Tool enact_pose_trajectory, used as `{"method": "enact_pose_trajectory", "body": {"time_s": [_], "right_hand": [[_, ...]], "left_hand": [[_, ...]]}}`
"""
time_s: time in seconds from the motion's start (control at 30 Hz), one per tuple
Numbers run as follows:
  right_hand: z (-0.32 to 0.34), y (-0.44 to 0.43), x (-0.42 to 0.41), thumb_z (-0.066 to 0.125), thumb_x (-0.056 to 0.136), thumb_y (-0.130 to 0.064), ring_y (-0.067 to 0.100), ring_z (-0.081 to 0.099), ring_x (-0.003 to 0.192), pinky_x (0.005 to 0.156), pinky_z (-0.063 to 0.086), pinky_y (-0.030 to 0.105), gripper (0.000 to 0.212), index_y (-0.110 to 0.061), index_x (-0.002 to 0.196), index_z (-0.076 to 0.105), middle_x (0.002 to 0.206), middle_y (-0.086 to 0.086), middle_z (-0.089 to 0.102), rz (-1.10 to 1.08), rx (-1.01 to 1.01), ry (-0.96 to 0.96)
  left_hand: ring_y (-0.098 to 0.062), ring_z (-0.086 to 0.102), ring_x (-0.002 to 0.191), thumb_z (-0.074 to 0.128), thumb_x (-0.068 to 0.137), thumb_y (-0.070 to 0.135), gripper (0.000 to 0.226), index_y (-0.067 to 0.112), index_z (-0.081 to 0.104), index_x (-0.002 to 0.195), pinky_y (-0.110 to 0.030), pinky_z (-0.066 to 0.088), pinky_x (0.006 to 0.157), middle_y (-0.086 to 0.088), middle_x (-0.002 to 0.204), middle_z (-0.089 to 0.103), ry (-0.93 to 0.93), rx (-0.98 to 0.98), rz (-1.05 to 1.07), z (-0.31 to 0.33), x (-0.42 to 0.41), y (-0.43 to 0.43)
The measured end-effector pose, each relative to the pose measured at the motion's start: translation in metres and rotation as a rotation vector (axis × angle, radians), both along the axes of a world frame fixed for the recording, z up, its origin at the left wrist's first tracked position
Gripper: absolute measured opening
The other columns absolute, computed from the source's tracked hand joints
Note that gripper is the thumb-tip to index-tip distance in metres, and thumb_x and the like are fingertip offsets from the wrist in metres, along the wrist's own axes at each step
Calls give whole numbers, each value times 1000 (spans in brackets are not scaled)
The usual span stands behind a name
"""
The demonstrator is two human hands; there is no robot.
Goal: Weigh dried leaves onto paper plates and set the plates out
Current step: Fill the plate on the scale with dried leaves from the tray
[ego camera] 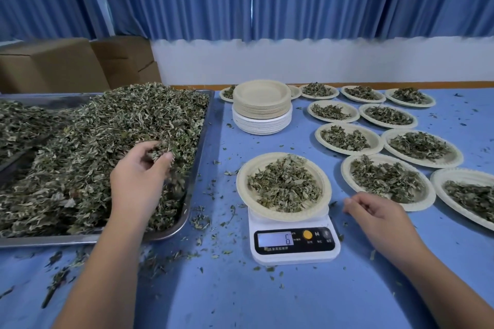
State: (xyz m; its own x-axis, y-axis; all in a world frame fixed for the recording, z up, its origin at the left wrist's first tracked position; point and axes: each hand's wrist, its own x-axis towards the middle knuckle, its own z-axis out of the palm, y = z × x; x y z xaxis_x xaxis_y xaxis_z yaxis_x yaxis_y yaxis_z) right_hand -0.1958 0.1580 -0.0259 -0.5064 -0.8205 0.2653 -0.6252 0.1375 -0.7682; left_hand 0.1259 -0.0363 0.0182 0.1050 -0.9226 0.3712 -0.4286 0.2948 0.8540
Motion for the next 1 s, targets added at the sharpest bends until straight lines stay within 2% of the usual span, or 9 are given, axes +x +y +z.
{"method": "enact_pose_trajectory", "body": {"time_s": [0.2, 0.37, 0.43, 0.53, 0.6, 0.7, 0.87, 0.93, 1.0], "right_hand": [[1, -1, 2, 57, 93, -21, 6, 35, 40, 41, 31, 13, 31, -13, 64, 61, 43, -7, 40, 2, 0, 2], [-1, -2, 1, 58, 93, -19, 5, 33, 41, 40, 29, 13, 32, -11, 63, 59, 44, -7, 39, -11, 2, -5], [-1, -2, 1, 58, 93, -19, 5, 33, 40, 38, 28, 11, 32, -10, 63, 59, 44, -7, 38, -9, 0, -17], [-2, -3, 3, 58, 93, -18, 5, 33, 40, 37, 29, 11, 32, -10, 63, 60, 44, -7, 38, -9, 0, -23], [-2, -3, 3, 58, 93, -19, 5, 34, 41, 38, 29, 12, 31, -12, 63, 61, 45, -7, 40, -11, -2, -29], [-2, -3, 2, 58, 93, -20, 5, 36, 42, 41, 30, 14, 31, -14, 62, 61, 45, -7, 42, -9, -4, -30], [-1, -3, 3, 59, 93, -19, 5, 36, 42, 43, 31, 14, 31, -11, 63, 60, 44, -8, 41, 6, -8, -20], [0, -3, 2, 58, 93, -19, 5, 37, 42, 44, 31, 14, 32, -10, 63, 59, 44, -7, 41, 10, -6, -4], [1, -3, 2, 58, 93, -19, 5, 36, 41, 43, 31, 13, 32, -10, 63, 59, 43, -7, 40, 13, -7, -2]], "left_hand": [[-17, 50, 53, 66, 90, 32, 25, 32, 62, 115, -28, 42, 49, 6, 67, 53, -107, 63, 26, -2, 2, -4], [-12, 51, 61, 58, 94, 34, 32, 23, 60, 125, -26, 42, 55, 6, 76, 60, -214, -66, -40, 6, -10, 13], [1, 50, 70, 55, 96, 30, 30, 20, 62, 124, -13, 41, 66, 11, 91, 61, -245, -171, -122, 11, -24, 24], [6, 46, 83, 57, 96, 21, 28, 14, 64, 121, 4, 31, 77, 13, 102, 57, -323, -302, -309, 17, -50, 36], [5, 46, 83, 56, 96, 24, 29, 15, 64, 122, -2, 33, 79, 12, 102, 56, -371, -338, -422, 20, -68, 40], [-1, 46, 92, 53, 96, 33, 30, 21, 62, 122, -20, 35, 82, 16, 101, 53, -436, -354, -507, 23, -94, 42], [-13, 41, 120, 50, 93, 52, 46, 33, 52, 135, -32, 29, 100, 9, 125, 53, -690, -283, -639, 16, -114, 41], [-10, 40, 123, 46, 90, 59, 53, 36, 47, 138, -33, 28, 104, 12, 130, 48, -690, -218, -635, 12, -109, 40], [-9, 45, 121, 45, 92, 56, 50, 33, 51, 136, -36, 33, 106, 11, 127, 50, -586, -197, -589, 9, -96, 39]]}}
